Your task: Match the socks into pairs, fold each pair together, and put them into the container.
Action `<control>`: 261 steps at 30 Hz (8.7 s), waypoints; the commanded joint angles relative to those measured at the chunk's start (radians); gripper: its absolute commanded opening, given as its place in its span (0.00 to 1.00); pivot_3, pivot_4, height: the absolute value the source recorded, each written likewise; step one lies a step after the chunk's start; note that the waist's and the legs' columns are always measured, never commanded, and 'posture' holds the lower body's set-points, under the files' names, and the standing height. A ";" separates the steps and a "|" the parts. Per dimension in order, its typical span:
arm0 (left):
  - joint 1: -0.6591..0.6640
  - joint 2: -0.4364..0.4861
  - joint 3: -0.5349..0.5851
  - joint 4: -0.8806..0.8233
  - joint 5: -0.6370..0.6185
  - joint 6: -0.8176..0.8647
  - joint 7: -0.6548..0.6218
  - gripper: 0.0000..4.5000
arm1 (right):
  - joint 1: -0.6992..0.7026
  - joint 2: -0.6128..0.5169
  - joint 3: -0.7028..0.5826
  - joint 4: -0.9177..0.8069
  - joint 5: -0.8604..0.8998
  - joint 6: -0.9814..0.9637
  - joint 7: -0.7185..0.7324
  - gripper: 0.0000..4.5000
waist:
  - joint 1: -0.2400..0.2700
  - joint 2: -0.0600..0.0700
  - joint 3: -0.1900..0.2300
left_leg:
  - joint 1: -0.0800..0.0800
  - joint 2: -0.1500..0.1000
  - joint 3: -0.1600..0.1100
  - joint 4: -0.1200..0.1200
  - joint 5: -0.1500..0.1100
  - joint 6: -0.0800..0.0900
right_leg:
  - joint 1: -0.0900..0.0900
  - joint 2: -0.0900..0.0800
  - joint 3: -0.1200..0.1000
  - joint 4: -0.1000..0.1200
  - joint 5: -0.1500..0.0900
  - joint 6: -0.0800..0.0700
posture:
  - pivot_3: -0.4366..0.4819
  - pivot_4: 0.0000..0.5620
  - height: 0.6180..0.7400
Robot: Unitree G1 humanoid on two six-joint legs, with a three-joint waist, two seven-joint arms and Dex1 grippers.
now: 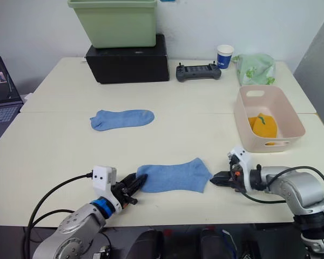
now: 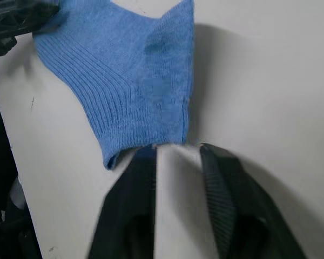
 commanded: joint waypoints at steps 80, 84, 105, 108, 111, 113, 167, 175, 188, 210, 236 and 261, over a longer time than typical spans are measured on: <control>-0.582 0.519 -0.344 0.542 0.212 -0.277 -0.737 0.01 | -0.258 0.106 0.329 0.312 -0.404 -0.664 0.225 0.00 | 0.000 0.001 0.001 | 0.001 0.001 0.003 0.001 -0.001 0.001 | -0.002 0.001 -0.002 0.003 0.000 -0.002 | 0.48 0.27 1.00; -0.631 0.474 -0.344 0.609 0.256 -0.311 -0.726 0.01 | -0.287 0.122 0.344 0.342 -0.439 -0.706 0.245 0.00 | 0.000 0.001 0.001 | 0.001 0.001 0.003 0.001 -0.001 0.001 | -0.002 0.001 -0.002 0.003 0.000 -0.002 | 0.48 0.27 1.00; -0.506 0.369 -0.161 0.398 0.185 -0.415 -0.652 0.65 | -0.142 0.241 0.153 -0.010 -0.255 -0.511 0.045 0.62 | 0.000 0.001 0.000 | 0.001 0.002 -0.001 0.001 0.000 0.000 | 0.000 -0.002 -0.002 0.004 0.000 -0.002 | 0.48 0.27 1.00; -0.481 0.334 -0.225 0.403 0.233 -0.440 -0.639 0.50 | -0.107 0.267 0.237 0.031 -0.350 -0.611 0.017 0.40 | 0.000 0.001 0.000 | 0.001 0.001 0.000 0.001 0.000 0.000 | 0.001 -0.001 -0.002 0.004 0.000 -0.002 | 0.48 0.27 1.00; -0.455 0.310 -0.275 0.440 0.299 -0.487 -0.610 0.27 | -0.093 0.273 0.297 0.095 -0.406 -0.665 0.022 0.15 | 0.000 0.001 0.000 | 0.001 0.000 0.001 0.001 0.000 0.000 | 0.000 -0.001 -0.001 0.004 0.000 -0.001 | 0.48 0.27 1.00; -0.425 0.309 -0.300 0.446 0.316 -0.502 -0.619 0.13 | -0.076 0.257 0.337 0.119 -0.426 -0.681 0.055 0.01 | 0.000 0.001 0.000 | 0.002 0.001 0.001 0.001 0.000 0.001 | 0.000 -0.001 -0.001 0.004 0.000 -0.002 | 0.48 0.27 1.00; -0.359 0.432 -0.193 0.507 0.293 -0.520 -0.729 0.00 | -0.012 0.259 0.295 0.139 -0.426 -0.821 0.060 0.00 | -0.001 0.001 0.000 | 0.004 0.001 0.002 0.000 -0.001 0.001 | 0.001 0.000 0.001 0.003 -0.001 -0.001 | 0.48 0.27 1.00; -0.336 0.446 -0.195 0.521 0.317 -0.497 -0.719 0.00 | 0.046 0.161 0.302 0.164 -0.471 -0.856 0.111 0.00 | 0.001 0.001 -0.001 | 0.004 0.001 0.002 0.000 -0.001 0.001 | 0.002 0.000 0.000 0.003 -0.001 -0.001 | 0.48 0.27 1.00; -0.314 0.372 0.087 0.454 0.127 -0.374 -0.505 0.28 | 0.112 0.133 -0.041 0.028 -0.265 -0.810 -0.018 0.09 | -0.005 0.001 -0.001 | 0.004 0.002 0.002 0.000 -0.001 0.001 | 0.002 -0.002 0.001 0.003 -0.001 -0.001 | 0.48 0.27 1.00; -0.339 0.279 0.139 0.585 0.319 -0.504 -0.166 1.00 | 0.083 0.256 0.037 0.006 -0.338 -0.751 -0.180 0.99 | 0.004 0.001 -0.001 | 0.004 0.000 0.001 0.000 -0.001 0.000 | 0.002 -0.002 -0.001 0.003 0.000 -0.001 | 0.48 0.27 1.00; -0.950 0.239 0.165 1.353 0.248 -0.380 -0.103 1.00 | 0.073 0.254 0.016 -0.046 -0.357 -0.723 -0.245 0.99 | 0.004 0.000 -0.001 | 0.002 0.000 0.003 0.001 0.000 0.000 | 0.000 -0.001 -0.005 0.004 0.000 -0.001 | 0.48 0.27 1.00; -0.972 0.211 0.167 1.134 0.177 -0.499 -0.226 0.00 | 0.086 0.263 0.050 -0.076 -0.359 -0.706 -0.248 1.00 | 0.003 0.000 -0.001 | 0.001 0.001 0.003 0.001 0.002 -0.004 | 0.000 -0.001 -0.005 0.004 0.000 -0.001 | 0.48 0.27 1.00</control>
